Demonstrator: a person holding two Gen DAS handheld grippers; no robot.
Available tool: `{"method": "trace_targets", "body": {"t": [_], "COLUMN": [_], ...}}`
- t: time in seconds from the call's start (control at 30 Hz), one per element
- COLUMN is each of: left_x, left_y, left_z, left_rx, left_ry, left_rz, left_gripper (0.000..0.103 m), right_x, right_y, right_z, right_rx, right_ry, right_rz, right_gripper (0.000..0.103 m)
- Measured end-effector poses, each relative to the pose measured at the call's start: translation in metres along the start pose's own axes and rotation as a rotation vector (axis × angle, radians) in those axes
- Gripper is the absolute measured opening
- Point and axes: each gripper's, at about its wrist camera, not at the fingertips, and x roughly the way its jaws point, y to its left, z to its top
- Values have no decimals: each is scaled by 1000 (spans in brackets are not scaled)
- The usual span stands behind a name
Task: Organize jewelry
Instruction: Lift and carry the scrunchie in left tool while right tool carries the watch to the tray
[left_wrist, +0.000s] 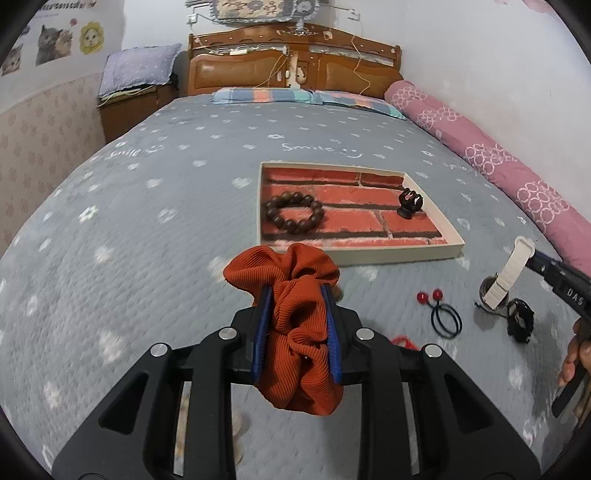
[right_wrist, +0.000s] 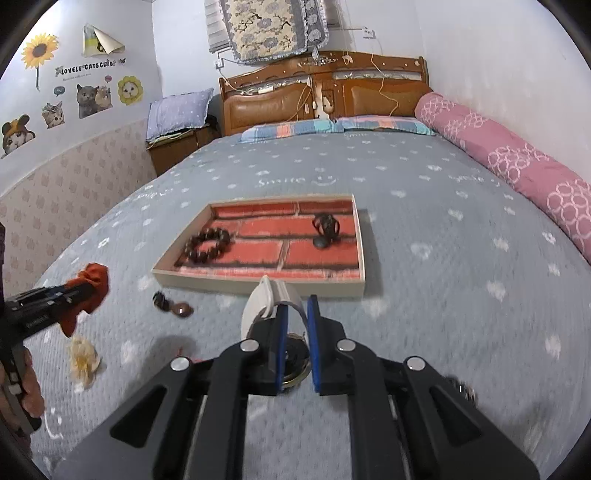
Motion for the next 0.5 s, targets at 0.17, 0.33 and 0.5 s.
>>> {"method": "trace_targets", "body": {"t": [0.17, 0.33, 0.5], "left_x": [30, 60, 91], "left_y": [-16, -23, -27], "left_z": [23, 53, 88], "left_rx": [10, -15, -7], "left_ry": [0, 2, 2], "left_rz": [-9, -30, -26], "left_gripper": [25, 25, 25], "right_x": [18, 42, 71], "right_y": [1, -1, -7], "right_z": [27, 56, 84], "right_rx": [-8, -11, 3], "right_ry": [-19, -30, -41], "right_rz": [3, -2, -5], "right_gripper": [11, 11, 11]}}
